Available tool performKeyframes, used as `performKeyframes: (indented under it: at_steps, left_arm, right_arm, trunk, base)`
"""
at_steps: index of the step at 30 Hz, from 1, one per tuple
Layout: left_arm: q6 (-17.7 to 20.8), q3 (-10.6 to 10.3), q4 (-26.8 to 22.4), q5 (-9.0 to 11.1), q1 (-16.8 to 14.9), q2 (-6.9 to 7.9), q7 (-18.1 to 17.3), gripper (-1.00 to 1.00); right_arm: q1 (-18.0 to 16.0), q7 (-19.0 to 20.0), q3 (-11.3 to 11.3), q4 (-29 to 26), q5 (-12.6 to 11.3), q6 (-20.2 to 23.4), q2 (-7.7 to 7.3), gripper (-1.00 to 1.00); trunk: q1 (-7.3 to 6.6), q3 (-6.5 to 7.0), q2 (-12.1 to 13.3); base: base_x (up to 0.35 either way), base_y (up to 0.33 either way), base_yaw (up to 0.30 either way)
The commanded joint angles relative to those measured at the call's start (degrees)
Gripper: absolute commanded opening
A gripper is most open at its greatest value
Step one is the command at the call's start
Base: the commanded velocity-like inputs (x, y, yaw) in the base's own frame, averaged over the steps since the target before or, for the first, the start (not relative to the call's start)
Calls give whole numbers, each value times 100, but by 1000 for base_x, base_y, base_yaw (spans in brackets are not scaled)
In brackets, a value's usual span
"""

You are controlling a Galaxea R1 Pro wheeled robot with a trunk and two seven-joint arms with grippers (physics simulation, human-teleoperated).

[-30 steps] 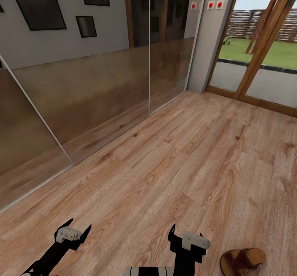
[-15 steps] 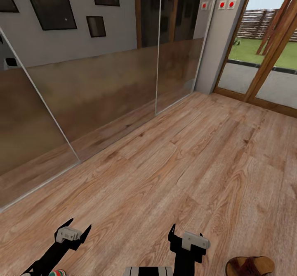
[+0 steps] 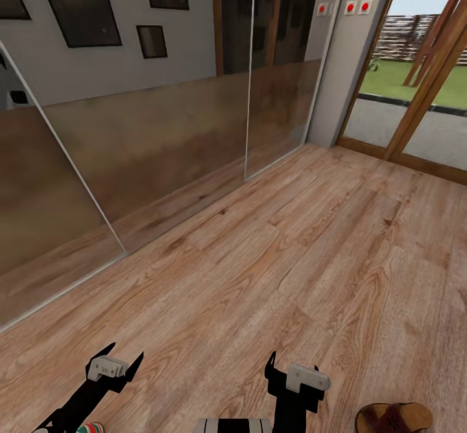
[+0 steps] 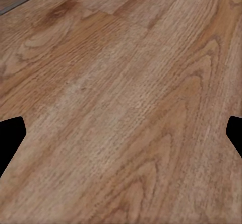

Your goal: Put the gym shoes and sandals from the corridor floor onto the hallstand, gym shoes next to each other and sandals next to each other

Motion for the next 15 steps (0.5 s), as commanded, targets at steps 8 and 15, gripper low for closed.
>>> performKeyframes:
  at_steps: [8,15]
  left_arm:
    - [-27,23,-3,-48,-5,-4,-21,100]
    - [-23,23,-3,-48,-5,-4,-21,100]
  right_arm:
    - [-6,-28,11,-5,-30,-6,-2,100]
    - [-6,-28,11,-5,-30,-6,-1,100]
  trunk:
    - [-1,-4,-2]
    - [-1,-4,-2]
  base:
    - [0,0,3]
    - [49,0,0]
